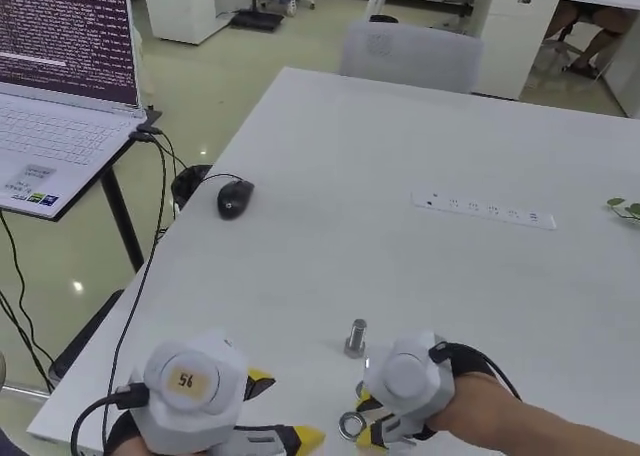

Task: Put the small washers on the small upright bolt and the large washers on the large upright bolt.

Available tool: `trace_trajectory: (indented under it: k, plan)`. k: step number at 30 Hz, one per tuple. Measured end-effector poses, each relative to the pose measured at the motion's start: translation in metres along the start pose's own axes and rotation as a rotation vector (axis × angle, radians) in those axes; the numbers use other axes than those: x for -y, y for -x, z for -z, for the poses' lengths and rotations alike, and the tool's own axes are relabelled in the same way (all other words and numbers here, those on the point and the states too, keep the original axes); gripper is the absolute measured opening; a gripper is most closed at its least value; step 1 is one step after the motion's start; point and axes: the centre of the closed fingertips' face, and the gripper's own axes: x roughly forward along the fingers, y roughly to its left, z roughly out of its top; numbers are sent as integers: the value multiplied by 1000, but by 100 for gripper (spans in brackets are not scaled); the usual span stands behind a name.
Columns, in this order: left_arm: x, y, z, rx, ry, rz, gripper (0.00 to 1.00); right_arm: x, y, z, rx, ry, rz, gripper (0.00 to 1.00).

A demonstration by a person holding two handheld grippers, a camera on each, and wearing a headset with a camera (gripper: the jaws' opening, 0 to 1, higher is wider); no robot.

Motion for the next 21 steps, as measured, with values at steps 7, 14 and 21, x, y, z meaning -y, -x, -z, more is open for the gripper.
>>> trace_trajectory:
  k: [7, 14, 21]
  plan:
    - [-1, -1, 0, 2, 3, 0, 52, 1, -2, -2, -20, 73, -36, 26]
    - [1, -2, 1, -1, 2, 5, 52, 0, -2, -2, -42, 104, -49, 25]
    - [0, -1, 0, 0, 2, 2, 52, 1, -1, -1, -29, 85, -46, 24]
